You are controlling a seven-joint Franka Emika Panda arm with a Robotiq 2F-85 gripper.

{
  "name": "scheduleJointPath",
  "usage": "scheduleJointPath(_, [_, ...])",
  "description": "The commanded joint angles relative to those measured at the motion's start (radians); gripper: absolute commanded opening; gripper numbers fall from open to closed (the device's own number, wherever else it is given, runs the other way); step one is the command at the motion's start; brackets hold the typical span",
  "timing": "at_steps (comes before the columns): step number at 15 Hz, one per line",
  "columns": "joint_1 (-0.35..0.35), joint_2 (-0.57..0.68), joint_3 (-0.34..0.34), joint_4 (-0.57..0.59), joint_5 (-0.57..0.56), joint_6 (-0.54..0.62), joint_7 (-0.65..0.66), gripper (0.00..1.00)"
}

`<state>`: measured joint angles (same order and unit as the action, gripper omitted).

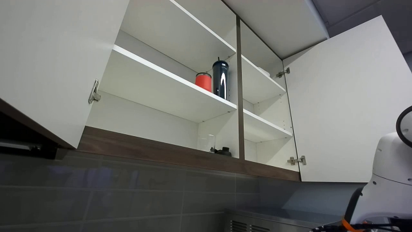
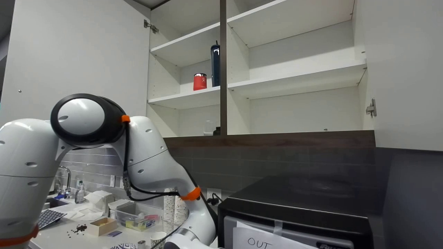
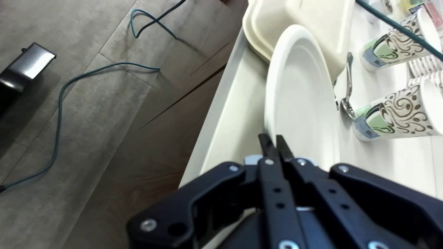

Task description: Put the white plate into the cupboard

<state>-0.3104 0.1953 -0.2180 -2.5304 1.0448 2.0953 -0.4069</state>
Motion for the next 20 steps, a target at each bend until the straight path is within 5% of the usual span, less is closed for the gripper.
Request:
scheduleJointPath(1, [0.011,-0.048,-0.005,-0.004,0.083,-0.044,0.013,0.01])
scheduleJointPath(17, [0.073,-0.423,0.013,-0.136,0.202,-0.126,-0.087,0.01])
scheduleJointPath(20, [0.084,-0.521,0.027,-0.137,0.151,-0.152,-0.055,0.01])
